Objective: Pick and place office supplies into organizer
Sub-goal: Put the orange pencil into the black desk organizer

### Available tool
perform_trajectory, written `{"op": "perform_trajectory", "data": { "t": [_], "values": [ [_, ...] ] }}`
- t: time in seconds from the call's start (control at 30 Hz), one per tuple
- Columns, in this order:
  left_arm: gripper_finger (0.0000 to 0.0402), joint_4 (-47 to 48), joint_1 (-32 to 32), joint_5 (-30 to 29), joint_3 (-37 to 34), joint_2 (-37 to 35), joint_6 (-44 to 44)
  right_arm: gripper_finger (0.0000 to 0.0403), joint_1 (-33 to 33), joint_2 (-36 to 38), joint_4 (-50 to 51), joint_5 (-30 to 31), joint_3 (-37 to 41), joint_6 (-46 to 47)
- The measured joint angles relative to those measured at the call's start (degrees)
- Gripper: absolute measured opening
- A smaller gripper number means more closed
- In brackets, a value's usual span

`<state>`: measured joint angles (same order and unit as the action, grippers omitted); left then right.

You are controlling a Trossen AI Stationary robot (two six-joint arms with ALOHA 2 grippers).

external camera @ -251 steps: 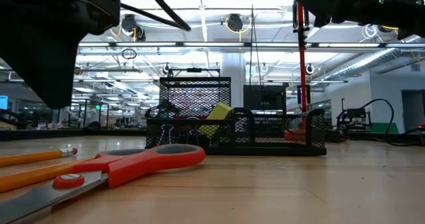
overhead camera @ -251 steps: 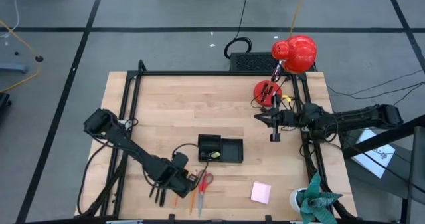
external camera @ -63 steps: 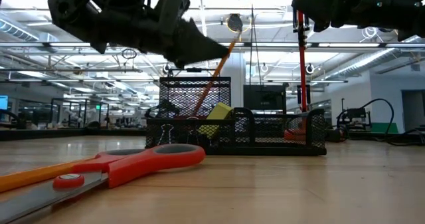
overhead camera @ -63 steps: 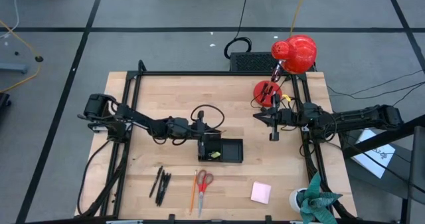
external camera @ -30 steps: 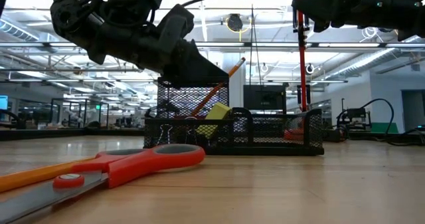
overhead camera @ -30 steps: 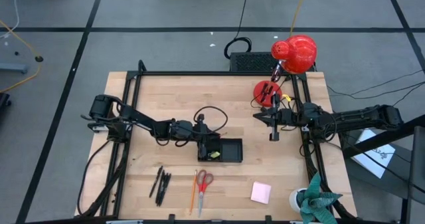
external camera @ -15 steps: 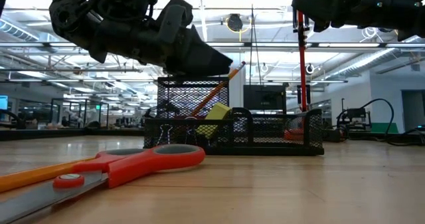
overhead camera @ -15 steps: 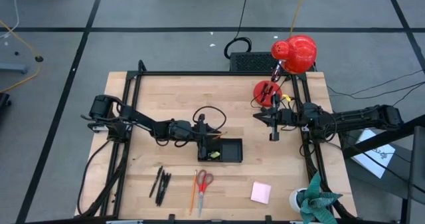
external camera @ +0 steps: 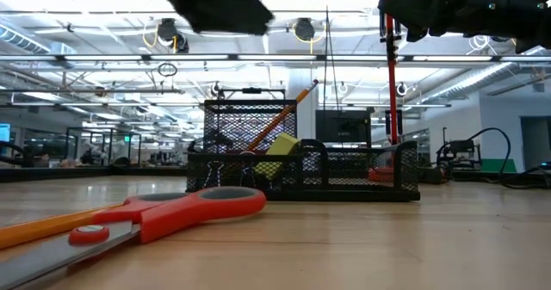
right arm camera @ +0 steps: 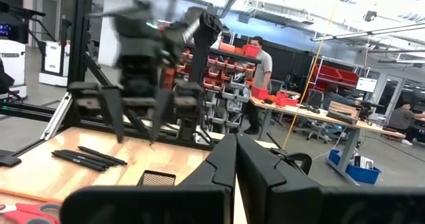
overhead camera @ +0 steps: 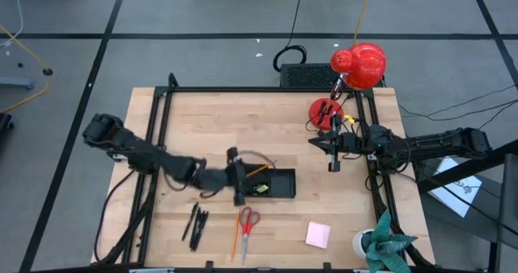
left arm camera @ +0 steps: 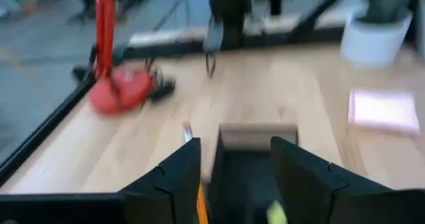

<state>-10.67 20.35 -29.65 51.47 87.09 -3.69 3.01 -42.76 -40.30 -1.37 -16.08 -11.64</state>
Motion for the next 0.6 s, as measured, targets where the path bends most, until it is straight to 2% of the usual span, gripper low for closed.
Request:
{"op": "perform_trajectory", "data": {
  "t": [0.13,0.27,0.33,0.43,0.6],
  "values": [
    [0.0156,17.7,6.6,-4.9,7.6,0.1,-8.8,0.0004,0.0,0.0,0.5,0.0,0.0,0.0],
    [0.0134,30.2,11.3,-7.8,11.0,0.8,-21.4,0.0004,0.0,0.0,0.5,0.0,0.0,0.7],
    [0.0126,31.6,12.8,-7.9,11.1,0.8,-27.9,0.0004,0.0,0.0,0.5,0.0,0.0,0.8],
    [0.0117,31.6,14.0,-4.4,10.4,1.2,-36.9,0.0004,0.0,0.0,0.3,0.0,0.0,0.8],
    [0.0111,29.8,15.4,-1.7,10.3,8.6,-46.2,0.0004,0.0,0.0,0.3,0.0,0.0,1.0]
  ]
}}
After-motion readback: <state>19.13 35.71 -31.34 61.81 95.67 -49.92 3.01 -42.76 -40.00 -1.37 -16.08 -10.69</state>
